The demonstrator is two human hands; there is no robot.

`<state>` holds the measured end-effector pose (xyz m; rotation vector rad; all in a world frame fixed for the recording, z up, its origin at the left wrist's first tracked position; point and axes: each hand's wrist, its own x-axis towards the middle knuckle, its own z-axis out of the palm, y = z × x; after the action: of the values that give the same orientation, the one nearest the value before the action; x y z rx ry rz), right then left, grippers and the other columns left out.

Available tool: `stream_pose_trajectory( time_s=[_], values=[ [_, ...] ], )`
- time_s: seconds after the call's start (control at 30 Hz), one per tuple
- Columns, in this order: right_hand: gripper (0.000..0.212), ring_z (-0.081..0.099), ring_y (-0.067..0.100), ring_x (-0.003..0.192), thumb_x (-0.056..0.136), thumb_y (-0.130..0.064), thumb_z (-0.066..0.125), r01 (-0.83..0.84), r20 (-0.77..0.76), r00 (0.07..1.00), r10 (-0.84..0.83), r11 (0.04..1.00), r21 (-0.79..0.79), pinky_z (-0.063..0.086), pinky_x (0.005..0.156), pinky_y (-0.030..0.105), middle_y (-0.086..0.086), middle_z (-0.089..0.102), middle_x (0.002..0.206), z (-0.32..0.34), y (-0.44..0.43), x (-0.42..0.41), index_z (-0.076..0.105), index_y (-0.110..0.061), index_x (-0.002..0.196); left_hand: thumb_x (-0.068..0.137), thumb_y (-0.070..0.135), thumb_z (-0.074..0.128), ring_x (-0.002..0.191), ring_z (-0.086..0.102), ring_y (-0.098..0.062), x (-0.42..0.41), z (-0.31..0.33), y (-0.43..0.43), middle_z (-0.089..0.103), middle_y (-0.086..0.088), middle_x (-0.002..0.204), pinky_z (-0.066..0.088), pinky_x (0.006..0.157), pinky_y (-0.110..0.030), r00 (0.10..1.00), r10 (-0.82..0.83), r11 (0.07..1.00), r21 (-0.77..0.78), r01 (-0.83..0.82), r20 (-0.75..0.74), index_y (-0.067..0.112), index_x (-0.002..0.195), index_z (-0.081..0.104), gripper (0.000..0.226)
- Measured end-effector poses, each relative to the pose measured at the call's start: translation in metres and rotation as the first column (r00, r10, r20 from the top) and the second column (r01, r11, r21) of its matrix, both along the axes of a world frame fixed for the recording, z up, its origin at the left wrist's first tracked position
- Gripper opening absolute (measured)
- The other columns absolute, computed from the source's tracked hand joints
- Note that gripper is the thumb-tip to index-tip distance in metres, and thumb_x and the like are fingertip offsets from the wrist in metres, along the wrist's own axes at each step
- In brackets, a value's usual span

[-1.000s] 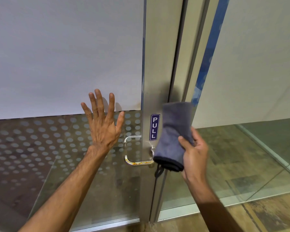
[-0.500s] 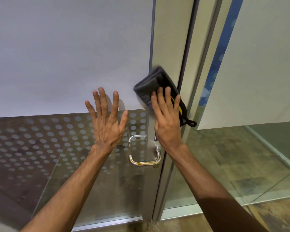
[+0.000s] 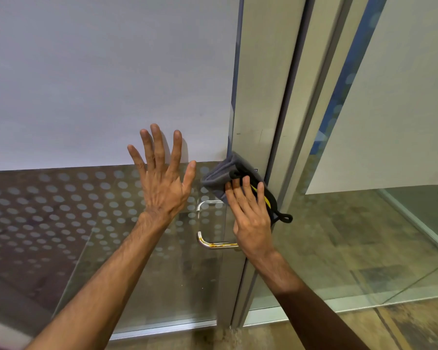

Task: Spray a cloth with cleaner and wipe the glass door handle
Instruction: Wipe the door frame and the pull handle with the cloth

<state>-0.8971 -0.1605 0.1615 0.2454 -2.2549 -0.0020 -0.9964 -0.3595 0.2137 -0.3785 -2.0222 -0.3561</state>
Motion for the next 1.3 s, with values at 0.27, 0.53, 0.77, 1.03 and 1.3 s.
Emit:
stream_pose_trajectory(
  time_s=[0.27,0.53,0.77,1.03,1.3],
  values=[
    [0.077,0.044,0.036,0.145,0.064,0.004,0.059,-0.006,0.232,0.972,-0.026,0.991,0.136,0.044,0.111,0.063,0.012,0.056,0.151,-0.016,0.007,0.019,0.06,-0.004,0.141,0.11,0.054,0.035,0.157,-0.032,-0.019,-0.001,0.001,0.0,-0.04,0.006,0.167,-0.02,0.125,-0.055,1.0,0.018,1.0,-0.007,-0.018,0.007,0.032,0.165,-0.013,0.076],
    [0.086,0.053,0.023,0.14,0.055,-0.004,0.088,-0.067,0.471,0.88,0.056,0.998,0.006,0.045,0.114,0.052,0.004,0.065,0.142,-0.011,0.01,0.039,0.066,-0.014,0.138,0.109,0.055,0.038,0.157,-0.032,-0.018,0.0,0.001,-0.002,-0.04,0.005,0.167,-0.02,0.125,-0.055,0.999,0.034,0.999,-0.016,-0.034,0.014,0.029,0.165,-0.01,0.079],
    [0.066,0.054,0.013,0.138,0.084,0.022,0.055,-0.045,0.342,0.803,0.488,0.621,-0.782,0.038,0.12,0.029,0.001,0.063,0.145,0.013,0.016,0.065,0.064,-0.014,0.139,0.109,0.052,0.04,0.158,-0.028,-0.02,0.005,0.004,-0.006,0.006,-0.022,0.172,-0.012,0.127,-0.059,0.999,0.046,0.999,-0.016,-0.046,0.018,0.023,0.167,-0.005,0.078],
    [0.043,0.075,0.029,0.107,0.09,0.014,0.061,0.119,-0.199,0.797,0.57,-0.471,-0.874,0.064,0.078,0.033,0.01,0.077,0.118,0.033,0.03,0.092,0.068,-0.013,0.123,0.11,0.051,0.041,0.159,-0.028,-0.019,0.008,0.01,-0.006,0.018,-0.033,0.169,-0.003,0.126,-0.065,0.999,0.03,1.0,-0.001,-0.03,-0.01,0.025,0.166,-0.006,0.078],
    [0.031,0.071,0.032,0.114,0.096,0.009,0.058,0.136,0.039,0.933,0.357,-0.252,-0.958,0.054,0.103,0.059,0.007,0.077,0.116,-0.003,0.058,0.108,0.066,-0.015,0.114,0.109,0.053,0.041,0.159,-0.026,-0.02,0.003,0.011,-0.008,0.017,-0.031,0.169,-0.014,0.127,-0.057,0.999,0.037,0.999,0.0,-0.037,-0.037,0.024,0.167,-0.003,0.078]
  ],
)
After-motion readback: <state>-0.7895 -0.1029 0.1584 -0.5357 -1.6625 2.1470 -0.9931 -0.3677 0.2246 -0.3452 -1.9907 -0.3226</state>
